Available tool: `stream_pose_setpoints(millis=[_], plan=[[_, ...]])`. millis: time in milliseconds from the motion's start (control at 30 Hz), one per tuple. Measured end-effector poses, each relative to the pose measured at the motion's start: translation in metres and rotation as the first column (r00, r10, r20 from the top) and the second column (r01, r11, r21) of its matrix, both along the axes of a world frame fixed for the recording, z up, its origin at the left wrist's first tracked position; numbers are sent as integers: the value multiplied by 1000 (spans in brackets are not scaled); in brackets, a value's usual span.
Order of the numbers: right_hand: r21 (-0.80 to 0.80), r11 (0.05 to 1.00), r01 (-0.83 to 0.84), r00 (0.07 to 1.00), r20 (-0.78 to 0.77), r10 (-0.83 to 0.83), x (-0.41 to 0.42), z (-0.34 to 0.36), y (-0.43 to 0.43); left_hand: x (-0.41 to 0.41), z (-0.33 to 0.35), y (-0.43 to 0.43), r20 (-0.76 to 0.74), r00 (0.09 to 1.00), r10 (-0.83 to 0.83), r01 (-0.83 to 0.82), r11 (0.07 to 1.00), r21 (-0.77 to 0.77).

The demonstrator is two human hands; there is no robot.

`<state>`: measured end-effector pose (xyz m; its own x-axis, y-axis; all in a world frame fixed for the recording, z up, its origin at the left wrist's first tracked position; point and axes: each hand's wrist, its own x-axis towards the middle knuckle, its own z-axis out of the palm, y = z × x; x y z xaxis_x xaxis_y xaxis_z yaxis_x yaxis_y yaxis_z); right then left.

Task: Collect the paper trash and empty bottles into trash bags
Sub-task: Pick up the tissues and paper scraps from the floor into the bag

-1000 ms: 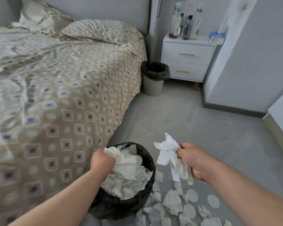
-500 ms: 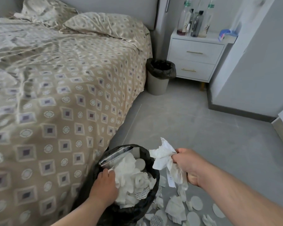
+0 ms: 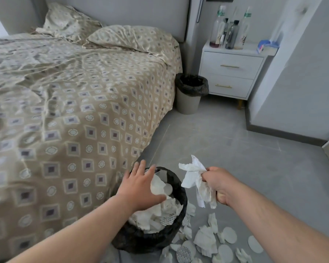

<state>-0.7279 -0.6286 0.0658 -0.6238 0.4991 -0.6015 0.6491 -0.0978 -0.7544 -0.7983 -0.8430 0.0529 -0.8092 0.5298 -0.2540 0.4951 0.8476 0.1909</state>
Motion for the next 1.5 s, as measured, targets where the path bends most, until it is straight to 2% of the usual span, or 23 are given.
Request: stream_pose_setpoints(millis=[167,267,400,600,700,800,900,967,1033,1133,1200,1267,1433,1500], plan=[[26,996,-91,994,55,89,12,-2,-9,5,81,-5,-8,996,91,-84,946,313],[45,990,-135,989,70,132,17,-7,-13,6,99,-11,37,995,87,-95,928,361],[67,984,-163,982,107,156,15,-18,-19,-5,122,-11,9,999,51,-49,879,474],[73,981,-180,970,181,164,-20,-47,-49,-23,134,-12,12,995,102,-90,813,576],[45,981,-188,972,152,179,-44,-67,-66,-37,125,-13,65,992,106,-124,830,544],[208,920,-331,939,167,300,-62,-88,-82,-47,112,-18,78,988,135,-156,848,506],[472,683,-557,830,280,483,-63,-103,-91,-55,94,-25,91,980,179,-201,848,490],[501,546,-671,733,342,587,-56,-110,-97,-59,80,-28,125,969,214,-248,844,475],[455,485,-747,659,411,630,-51,-123,-98,-59,59,-28,172,952,254,-305,843,444],[358,478,-802,597,479,643,-50,-147,-104,-55,8,-39,294,898,327,-417,846,332],[308,475,-824,565,505,653,-50,-156,-106,-49,-32,-54,391,832,394,-500,838,217],[279,476,-834,548,522,654,-48,-164,-107,-44,-69,-67,477,772,421,-549,819,167],[218,463,-859,502,534,680,-45,-170,-110,-23,-122,-79,628,678,383,-520,853,40],[208,456,-865,491,534,688,-45,-167,-110,-18,-131,-82,614,702,360,-476,879,28]])
